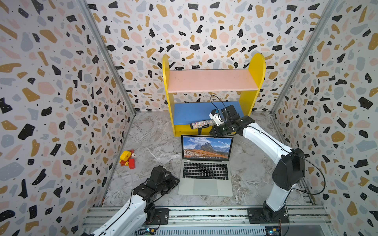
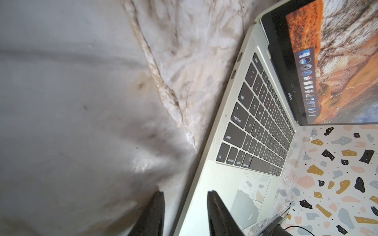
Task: Close the laptop lid and set it aside
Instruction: Close the lid of the laptop.
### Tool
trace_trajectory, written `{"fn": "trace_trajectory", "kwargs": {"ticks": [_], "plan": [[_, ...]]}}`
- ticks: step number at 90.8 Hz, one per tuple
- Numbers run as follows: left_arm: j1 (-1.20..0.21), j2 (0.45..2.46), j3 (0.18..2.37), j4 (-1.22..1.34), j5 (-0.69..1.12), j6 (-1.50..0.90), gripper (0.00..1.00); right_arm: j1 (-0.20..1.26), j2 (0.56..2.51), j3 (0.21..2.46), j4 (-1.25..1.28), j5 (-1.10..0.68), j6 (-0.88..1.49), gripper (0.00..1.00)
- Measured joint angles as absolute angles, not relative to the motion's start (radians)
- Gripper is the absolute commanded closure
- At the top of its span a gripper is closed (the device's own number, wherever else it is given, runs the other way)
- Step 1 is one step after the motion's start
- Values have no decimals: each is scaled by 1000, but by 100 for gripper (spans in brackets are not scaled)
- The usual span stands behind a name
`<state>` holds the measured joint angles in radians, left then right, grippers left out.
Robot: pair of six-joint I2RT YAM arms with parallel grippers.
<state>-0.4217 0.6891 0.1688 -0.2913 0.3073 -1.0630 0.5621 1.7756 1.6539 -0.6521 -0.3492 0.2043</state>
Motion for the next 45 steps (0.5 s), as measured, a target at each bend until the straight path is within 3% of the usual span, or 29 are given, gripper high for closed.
{"fn": "trace_trajectory", "kwargs": {"ticks": [45], "plan": [[-422,697,169,-282,306,-1063,61,580,1747,1626,-628,-371,197,100]]}}
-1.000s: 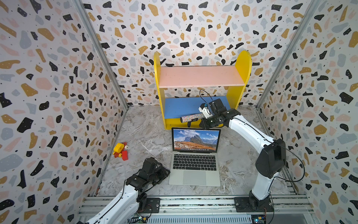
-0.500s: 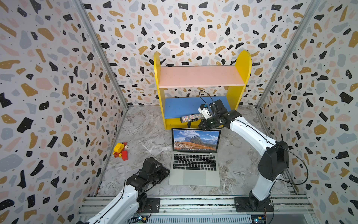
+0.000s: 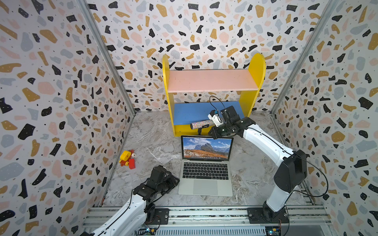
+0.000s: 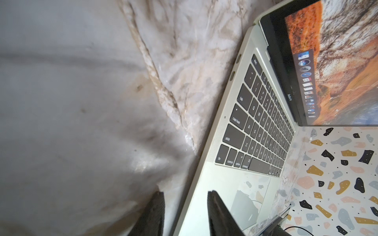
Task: Close the laptop lid and set it aside
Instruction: Close the lid of the laptop.
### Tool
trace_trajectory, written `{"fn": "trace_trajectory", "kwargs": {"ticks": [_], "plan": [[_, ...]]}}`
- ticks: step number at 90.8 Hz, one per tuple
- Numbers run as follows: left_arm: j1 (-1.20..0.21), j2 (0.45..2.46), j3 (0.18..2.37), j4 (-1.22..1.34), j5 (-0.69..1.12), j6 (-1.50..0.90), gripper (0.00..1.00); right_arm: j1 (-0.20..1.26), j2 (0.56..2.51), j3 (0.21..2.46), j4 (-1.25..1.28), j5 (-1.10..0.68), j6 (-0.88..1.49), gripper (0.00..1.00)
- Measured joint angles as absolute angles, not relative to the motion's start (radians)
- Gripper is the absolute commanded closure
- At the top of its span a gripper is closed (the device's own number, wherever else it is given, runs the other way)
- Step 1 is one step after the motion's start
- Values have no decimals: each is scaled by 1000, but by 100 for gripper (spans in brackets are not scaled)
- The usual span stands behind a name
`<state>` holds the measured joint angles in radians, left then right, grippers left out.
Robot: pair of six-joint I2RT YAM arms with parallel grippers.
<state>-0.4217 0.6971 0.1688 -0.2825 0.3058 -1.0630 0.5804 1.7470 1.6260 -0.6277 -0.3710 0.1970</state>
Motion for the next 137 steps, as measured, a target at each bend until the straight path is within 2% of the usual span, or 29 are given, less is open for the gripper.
{"fn": "trace_trajectory", "kwargs": {"ticks": [137], "plan": [[-422,719,169,-259,304,-1063,61,636,1613,1481,-566,-407,197,100]]}}
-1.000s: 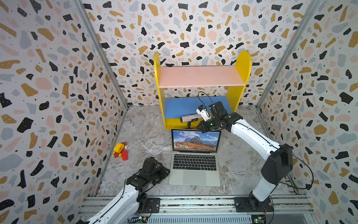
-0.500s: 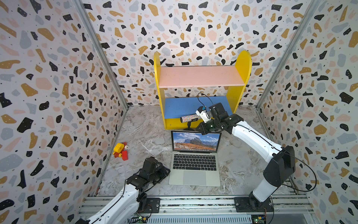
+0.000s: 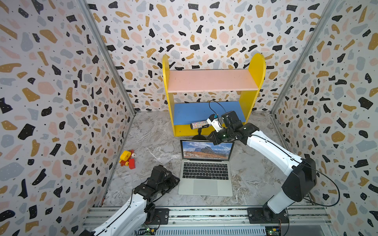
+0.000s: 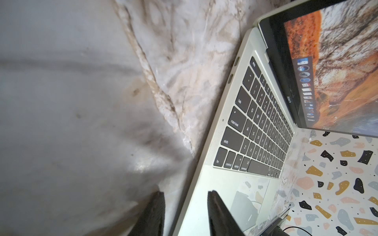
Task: Close the laptop lid and set it aside
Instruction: Close the lid of the laptop.
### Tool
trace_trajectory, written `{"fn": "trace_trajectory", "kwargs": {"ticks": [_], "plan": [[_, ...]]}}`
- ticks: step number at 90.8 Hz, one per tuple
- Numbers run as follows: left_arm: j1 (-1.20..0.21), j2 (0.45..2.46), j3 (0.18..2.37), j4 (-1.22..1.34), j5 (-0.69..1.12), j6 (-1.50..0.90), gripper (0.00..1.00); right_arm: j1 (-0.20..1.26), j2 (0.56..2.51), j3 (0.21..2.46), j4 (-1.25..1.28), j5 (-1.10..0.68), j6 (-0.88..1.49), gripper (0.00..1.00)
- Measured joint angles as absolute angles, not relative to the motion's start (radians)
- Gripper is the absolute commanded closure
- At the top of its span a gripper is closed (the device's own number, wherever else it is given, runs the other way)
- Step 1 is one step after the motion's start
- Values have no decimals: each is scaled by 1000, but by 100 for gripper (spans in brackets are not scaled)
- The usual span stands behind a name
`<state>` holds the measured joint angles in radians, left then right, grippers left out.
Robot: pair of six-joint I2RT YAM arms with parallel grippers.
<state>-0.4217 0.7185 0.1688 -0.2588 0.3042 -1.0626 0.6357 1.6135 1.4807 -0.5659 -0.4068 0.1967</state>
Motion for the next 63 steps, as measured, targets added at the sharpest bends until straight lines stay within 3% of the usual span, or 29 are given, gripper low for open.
{"fn": "trace_trajectory", "kwargs": {"ticks": [63], "plan": [[-422,717,169,-260,294,-1063,60,659,1538,1386,-517,-407,209,100]]}}
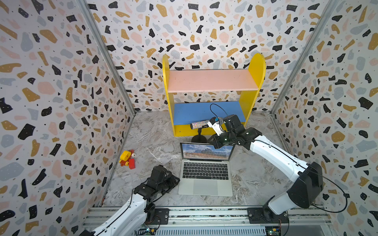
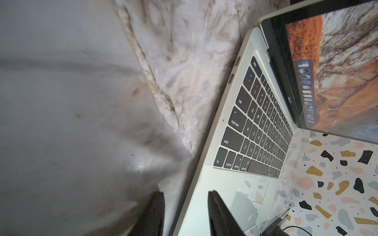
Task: Close the laptop lid and set it aside
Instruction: Close the lid of the laptop.
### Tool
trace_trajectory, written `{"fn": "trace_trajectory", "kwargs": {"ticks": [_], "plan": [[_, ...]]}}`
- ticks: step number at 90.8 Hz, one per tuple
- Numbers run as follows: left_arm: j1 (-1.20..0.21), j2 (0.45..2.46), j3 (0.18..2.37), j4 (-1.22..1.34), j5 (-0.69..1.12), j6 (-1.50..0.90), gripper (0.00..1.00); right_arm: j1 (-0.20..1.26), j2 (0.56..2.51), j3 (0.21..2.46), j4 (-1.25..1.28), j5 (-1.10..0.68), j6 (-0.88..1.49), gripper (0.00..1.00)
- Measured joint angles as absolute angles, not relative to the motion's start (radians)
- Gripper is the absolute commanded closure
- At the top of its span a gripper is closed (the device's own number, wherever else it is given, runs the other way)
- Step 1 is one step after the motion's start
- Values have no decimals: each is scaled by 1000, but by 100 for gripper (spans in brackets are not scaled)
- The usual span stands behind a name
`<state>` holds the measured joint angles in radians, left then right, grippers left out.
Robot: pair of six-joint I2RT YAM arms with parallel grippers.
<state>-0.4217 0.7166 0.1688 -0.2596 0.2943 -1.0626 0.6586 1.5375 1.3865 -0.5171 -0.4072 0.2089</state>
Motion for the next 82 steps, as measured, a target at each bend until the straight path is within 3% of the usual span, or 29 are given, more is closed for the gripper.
{"fn": "trace_trajectory", "kwargs": {"ticks": [82], "plan": [[-422,683,169,-283,276,-1062,60,698,1470,1301,-486,-404,243,100]]}}
